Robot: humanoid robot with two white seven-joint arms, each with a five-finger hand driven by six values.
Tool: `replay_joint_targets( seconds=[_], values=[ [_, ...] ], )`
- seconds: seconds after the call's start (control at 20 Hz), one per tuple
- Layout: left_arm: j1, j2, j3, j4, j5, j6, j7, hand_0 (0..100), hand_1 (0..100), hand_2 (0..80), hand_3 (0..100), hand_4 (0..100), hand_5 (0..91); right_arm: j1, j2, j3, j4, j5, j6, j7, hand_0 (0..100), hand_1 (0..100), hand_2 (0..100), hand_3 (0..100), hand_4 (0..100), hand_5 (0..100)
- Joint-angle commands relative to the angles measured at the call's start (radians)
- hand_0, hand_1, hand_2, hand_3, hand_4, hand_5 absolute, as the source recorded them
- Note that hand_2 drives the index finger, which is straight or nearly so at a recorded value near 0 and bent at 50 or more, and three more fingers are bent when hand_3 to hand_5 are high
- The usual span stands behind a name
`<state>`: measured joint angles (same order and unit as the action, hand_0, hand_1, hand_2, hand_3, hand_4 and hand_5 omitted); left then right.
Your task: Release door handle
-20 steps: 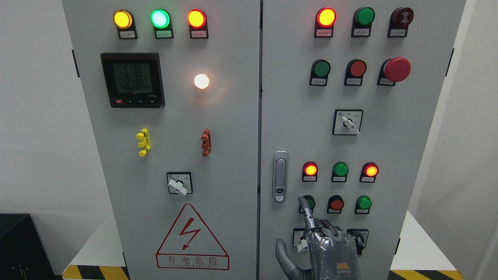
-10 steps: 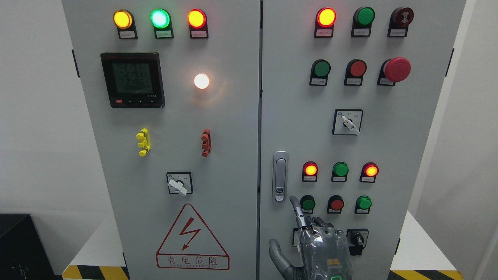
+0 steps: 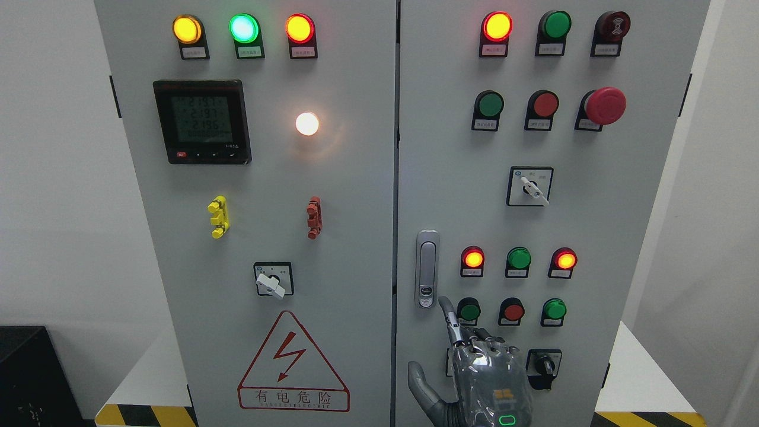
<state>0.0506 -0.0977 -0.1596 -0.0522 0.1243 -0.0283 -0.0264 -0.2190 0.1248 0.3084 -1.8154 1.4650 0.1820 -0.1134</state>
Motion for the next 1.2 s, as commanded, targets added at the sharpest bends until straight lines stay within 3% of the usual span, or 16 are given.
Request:
replay_joint_targets(
  seconds=[0.0, 1.15],
  values=[
    [0.0, 0.001, 0.0, 0.0, 0.0, 0.001, 0.0, 0, 0, 4.3, 11, 0, 0.0, -0.023, 0.002, 0.024, 0.028, 0.002, 0.004, 0.009, 33, 24, 0, 70, 72, 77],
    [0.0, 0.0, 0.0, 0.0, 0.0, 0.001, 0.0, 0, 0, 4.4, 11, 0, 0.0, -0.056, 0.01, 0.031, 0.064, 0.0, 0.019, 0.015, 33, 24, 0, 71, 72, 77]
  ],
)
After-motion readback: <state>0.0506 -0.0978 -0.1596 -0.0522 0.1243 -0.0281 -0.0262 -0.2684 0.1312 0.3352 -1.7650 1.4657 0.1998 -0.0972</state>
